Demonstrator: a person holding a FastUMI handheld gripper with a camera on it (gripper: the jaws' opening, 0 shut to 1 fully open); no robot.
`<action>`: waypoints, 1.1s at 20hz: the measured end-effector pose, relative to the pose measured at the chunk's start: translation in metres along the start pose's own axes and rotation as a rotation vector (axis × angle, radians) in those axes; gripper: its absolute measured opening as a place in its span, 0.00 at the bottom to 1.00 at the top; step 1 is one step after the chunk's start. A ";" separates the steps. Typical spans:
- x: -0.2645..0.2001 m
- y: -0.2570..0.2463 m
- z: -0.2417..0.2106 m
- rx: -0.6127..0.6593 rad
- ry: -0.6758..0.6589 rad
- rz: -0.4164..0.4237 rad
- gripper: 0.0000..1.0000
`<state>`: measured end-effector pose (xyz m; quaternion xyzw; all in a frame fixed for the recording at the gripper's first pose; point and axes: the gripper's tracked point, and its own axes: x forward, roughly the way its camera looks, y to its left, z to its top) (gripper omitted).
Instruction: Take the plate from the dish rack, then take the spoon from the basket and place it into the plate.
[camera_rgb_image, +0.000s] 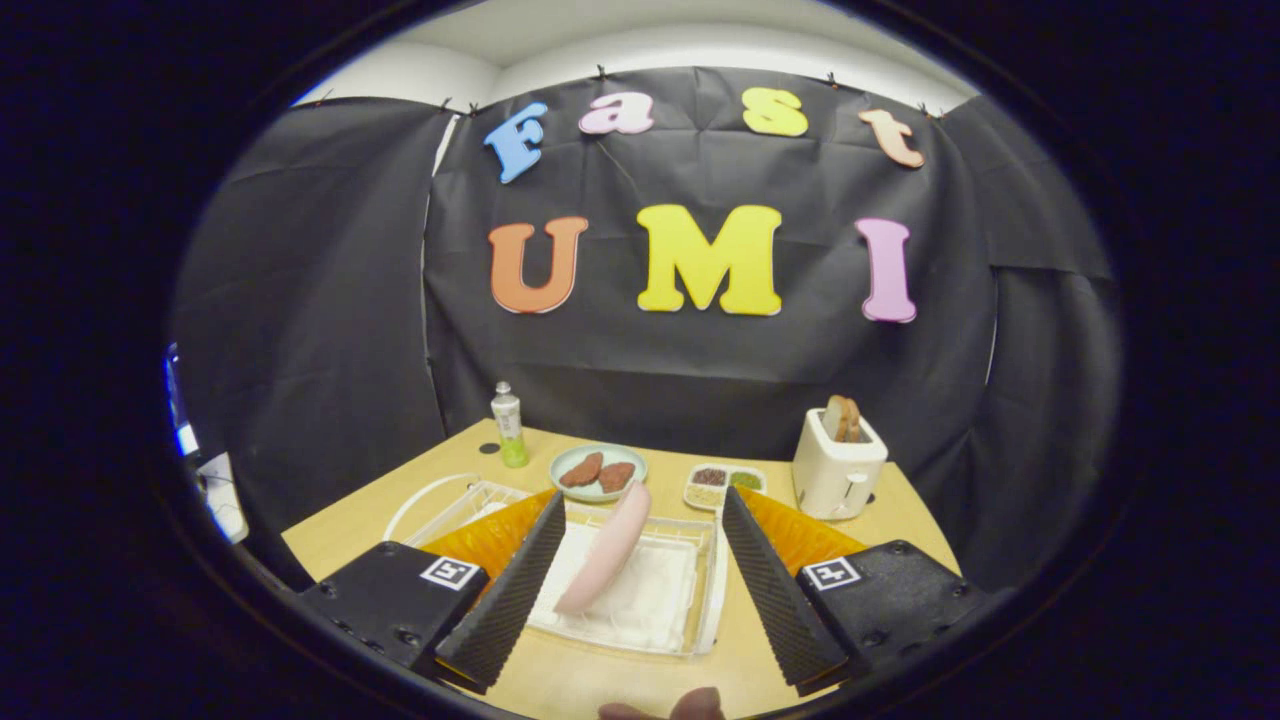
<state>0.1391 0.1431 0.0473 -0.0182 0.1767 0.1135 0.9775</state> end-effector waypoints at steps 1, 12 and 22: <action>0.014 0.003 -0.002 -0.001 0.036 0.002 1.00; 0.124 0.015 -0.051 0.122 0.346 0.004 1.00; 0.152 0.013 -0.074 0.232 0.503 -0.104 0.45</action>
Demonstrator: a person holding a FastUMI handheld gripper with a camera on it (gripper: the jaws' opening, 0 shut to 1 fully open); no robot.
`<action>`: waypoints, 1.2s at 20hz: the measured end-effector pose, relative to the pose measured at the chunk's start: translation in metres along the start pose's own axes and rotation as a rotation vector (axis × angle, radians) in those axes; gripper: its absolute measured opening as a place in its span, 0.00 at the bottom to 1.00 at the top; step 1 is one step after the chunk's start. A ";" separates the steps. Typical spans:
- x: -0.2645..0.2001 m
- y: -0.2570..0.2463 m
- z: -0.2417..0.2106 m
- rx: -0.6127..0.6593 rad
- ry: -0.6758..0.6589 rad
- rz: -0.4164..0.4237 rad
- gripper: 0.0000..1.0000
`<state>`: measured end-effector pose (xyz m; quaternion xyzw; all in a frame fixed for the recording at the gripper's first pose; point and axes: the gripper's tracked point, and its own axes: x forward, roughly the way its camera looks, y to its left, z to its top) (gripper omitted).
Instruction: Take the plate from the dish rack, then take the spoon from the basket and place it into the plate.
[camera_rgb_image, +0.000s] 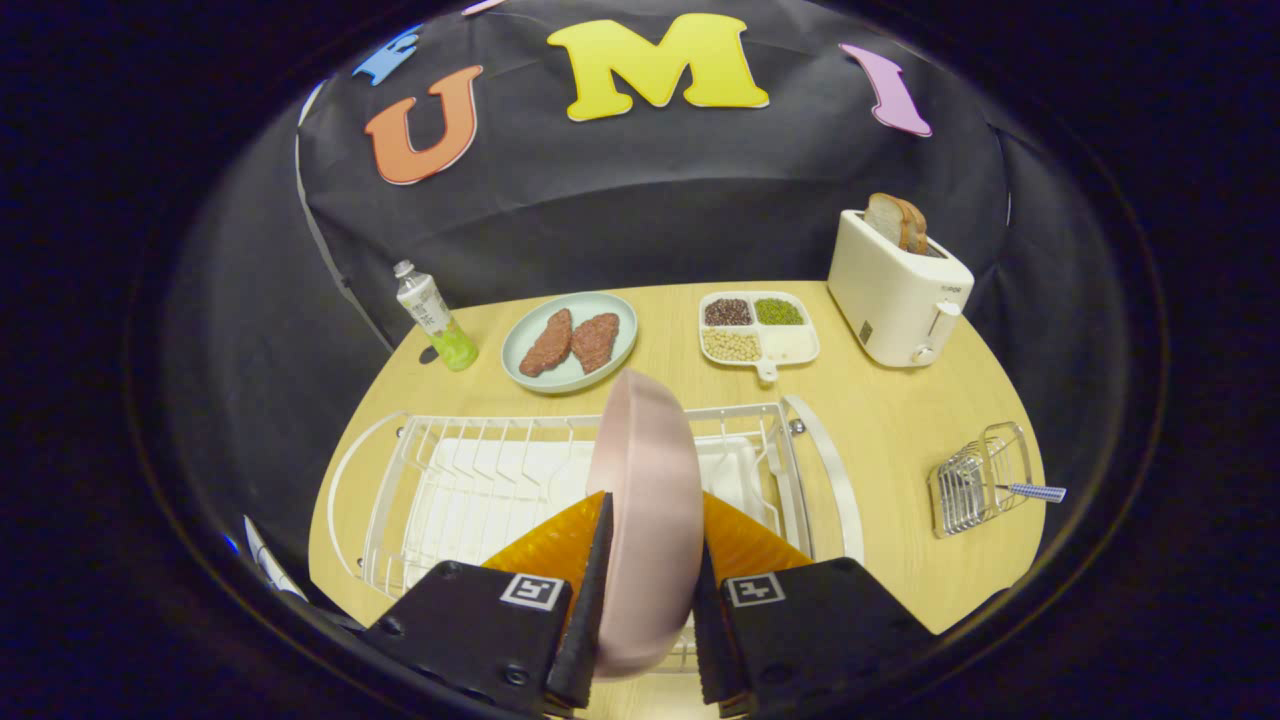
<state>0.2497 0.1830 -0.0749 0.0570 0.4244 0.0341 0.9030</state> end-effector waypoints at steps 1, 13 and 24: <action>-0.001 -0.001 0.001 0.019 0.009 -0.015 0.42; -0.076 -0.011 0.032 0.001 -0.103 -0.056 0.33; -0.142 -0.063 -0.124 0.016 -0.183 0.147 0.33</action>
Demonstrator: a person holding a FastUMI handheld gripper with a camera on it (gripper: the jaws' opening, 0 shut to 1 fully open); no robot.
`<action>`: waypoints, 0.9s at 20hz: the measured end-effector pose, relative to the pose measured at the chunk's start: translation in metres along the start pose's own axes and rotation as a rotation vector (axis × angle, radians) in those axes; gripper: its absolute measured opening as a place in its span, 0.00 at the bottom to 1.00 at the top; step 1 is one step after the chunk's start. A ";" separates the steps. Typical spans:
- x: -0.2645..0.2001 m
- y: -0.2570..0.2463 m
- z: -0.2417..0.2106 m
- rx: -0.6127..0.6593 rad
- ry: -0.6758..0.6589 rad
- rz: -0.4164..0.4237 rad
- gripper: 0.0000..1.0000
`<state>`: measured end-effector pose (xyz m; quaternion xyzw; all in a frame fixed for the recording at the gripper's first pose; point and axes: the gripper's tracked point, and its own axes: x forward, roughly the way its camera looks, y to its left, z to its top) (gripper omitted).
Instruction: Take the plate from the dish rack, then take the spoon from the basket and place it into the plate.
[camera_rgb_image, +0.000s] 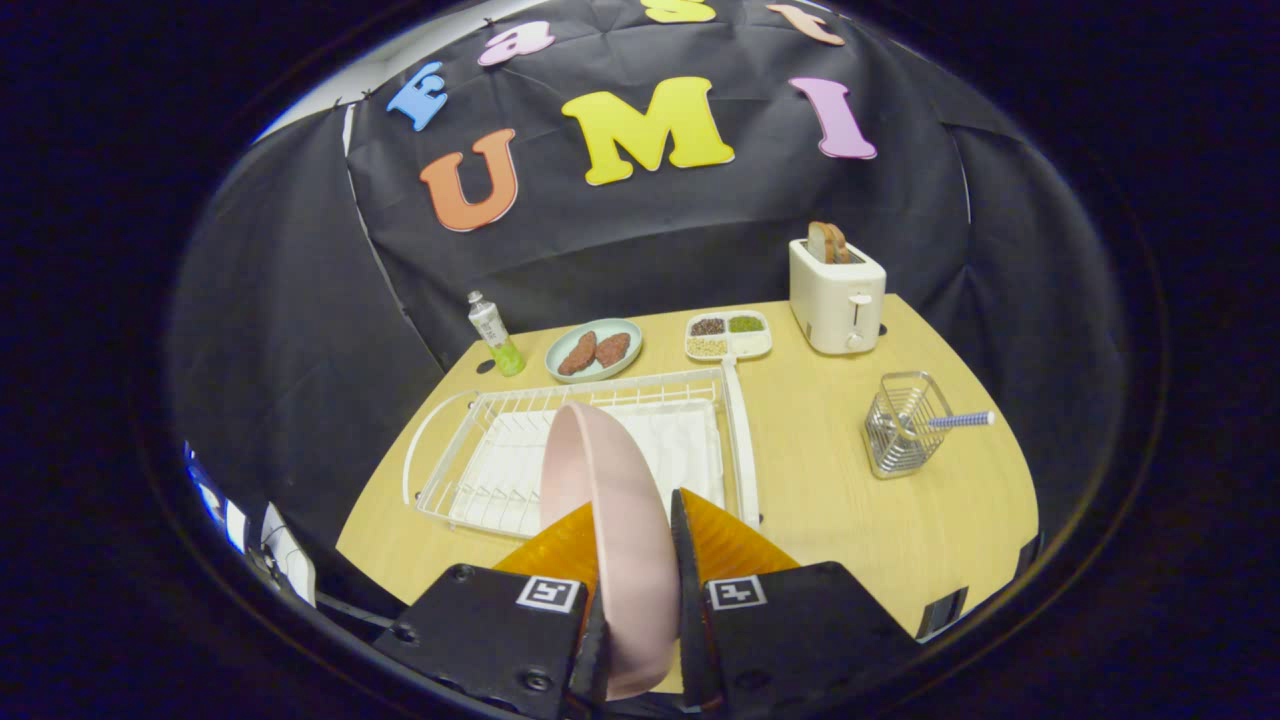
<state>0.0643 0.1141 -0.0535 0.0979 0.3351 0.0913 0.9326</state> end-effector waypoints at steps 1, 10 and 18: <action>-0.001 -0.008 -0.013 0.019 -0.013 0.003 0.33; 0.032 -0.050 -0.107 0.211 0.021 0.090 0.33; 0.061 -0.056 -0.126 0.326 0.034 0.145 0.36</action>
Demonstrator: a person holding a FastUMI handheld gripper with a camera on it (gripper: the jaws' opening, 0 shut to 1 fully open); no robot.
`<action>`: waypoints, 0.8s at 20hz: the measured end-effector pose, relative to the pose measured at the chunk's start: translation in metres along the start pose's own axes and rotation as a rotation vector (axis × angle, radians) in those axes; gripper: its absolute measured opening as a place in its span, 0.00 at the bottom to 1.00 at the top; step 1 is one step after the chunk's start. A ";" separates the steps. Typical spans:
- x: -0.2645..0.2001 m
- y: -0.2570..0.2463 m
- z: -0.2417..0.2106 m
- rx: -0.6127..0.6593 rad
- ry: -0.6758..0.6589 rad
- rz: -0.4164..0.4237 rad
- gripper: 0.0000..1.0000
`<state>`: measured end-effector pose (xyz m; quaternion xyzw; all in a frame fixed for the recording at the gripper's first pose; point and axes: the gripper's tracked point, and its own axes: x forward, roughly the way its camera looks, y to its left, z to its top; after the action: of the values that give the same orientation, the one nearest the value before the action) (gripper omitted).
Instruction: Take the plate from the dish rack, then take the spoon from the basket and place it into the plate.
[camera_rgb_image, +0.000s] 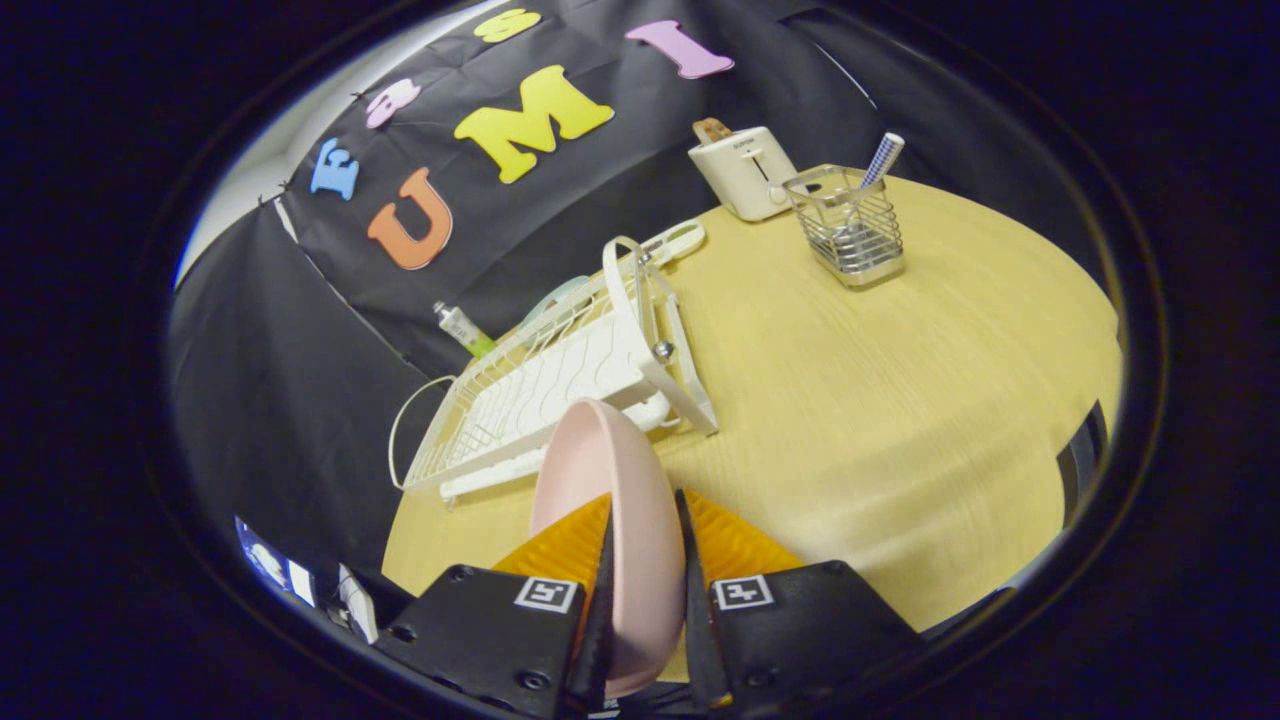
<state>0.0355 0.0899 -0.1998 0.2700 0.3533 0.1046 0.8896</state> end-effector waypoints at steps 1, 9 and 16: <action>0.004 -0.003 -0.001 0.004 0.003 -0.002 0.38; 0.007 -0.026 0.007 0.006 -0.021 -0.050 0.47; -0.034 -0.032 0.058 -0.174 -0.242 -0.139 0.69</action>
<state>0.0502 0.0273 -0.1628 0.1776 0.2509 0.0396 0.9508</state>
